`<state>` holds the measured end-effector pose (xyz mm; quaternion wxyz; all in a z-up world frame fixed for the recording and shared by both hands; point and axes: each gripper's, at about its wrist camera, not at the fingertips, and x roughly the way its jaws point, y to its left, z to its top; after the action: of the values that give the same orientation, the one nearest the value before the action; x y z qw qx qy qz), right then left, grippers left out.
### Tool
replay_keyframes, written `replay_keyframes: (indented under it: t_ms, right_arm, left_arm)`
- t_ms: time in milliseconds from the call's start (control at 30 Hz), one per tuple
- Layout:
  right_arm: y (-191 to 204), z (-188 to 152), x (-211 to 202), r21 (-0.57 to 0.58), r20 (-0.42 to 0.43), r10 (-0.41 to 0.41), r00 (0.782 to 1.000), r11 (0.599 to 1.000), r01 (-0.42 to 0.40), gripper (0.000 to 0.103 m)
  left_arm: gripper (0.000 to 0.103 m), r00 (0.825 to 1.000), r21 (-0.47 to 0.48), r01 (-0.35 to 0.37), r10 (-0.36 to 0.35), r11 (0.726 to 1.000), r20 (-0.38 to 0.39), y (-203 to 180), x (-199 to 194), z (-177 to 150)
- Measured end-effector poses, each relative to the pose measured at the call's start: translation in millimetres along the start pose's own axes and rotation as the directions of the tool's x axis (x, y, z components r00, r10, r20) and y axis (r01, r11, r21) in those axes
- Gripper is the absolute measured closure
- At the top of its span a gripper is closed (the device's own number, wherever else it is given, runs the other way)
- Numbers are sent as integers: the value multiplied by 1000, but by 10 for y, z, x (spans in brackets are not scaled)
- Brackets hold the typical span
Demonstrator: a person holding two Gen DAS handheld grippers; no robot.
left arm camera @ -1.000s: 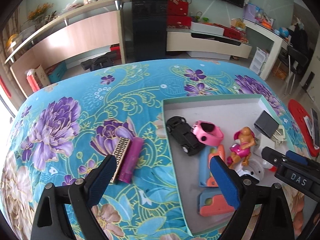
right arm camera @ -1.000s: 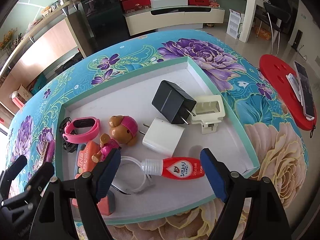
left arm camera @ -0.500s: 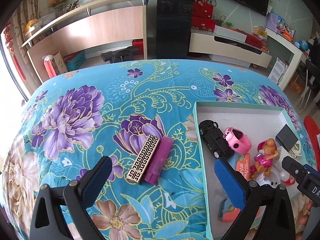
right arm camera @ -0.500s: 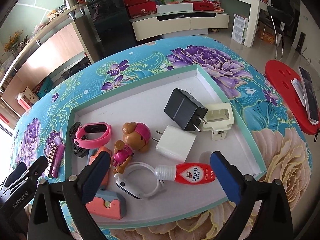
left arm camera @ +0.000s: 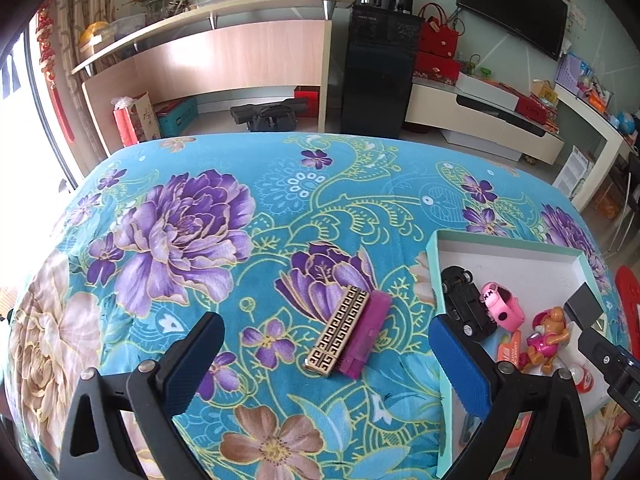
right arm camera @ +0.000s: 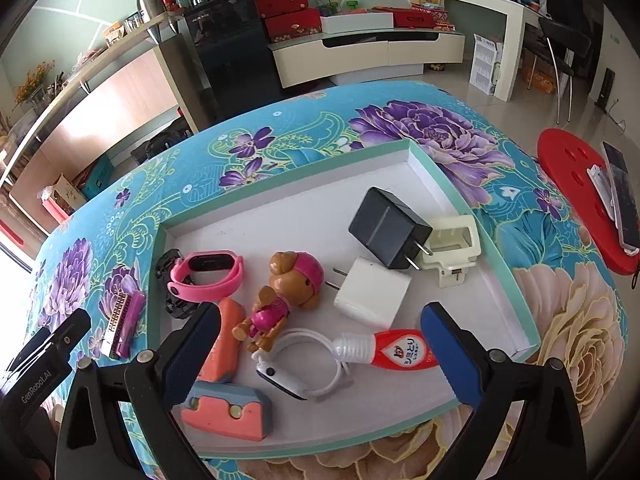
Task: Organize rigid objects
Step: 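Open both tools, releasing the box and bottle in the tray, then move left tool to the gold harmonica and close on it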
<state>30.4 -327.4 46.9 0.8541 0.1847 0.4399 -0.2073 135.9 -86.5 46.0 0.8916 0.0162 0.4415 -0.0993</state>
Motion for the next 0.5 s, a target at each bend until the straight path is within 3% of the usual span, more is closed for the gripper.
replay_keyframes:
  t_ms: [233,500]
  right_arm:
    - [495,-19,-56,-108,15,69,998,992,-67,3]
    - [974,-31,59,-135,-1,162,987,978,-161,3]
  left_arm:
    - [0,999,-82,-52,53,995,9,418,-58,24]
    - [0,995,-141,-103,104,985,0,814,-103,0]
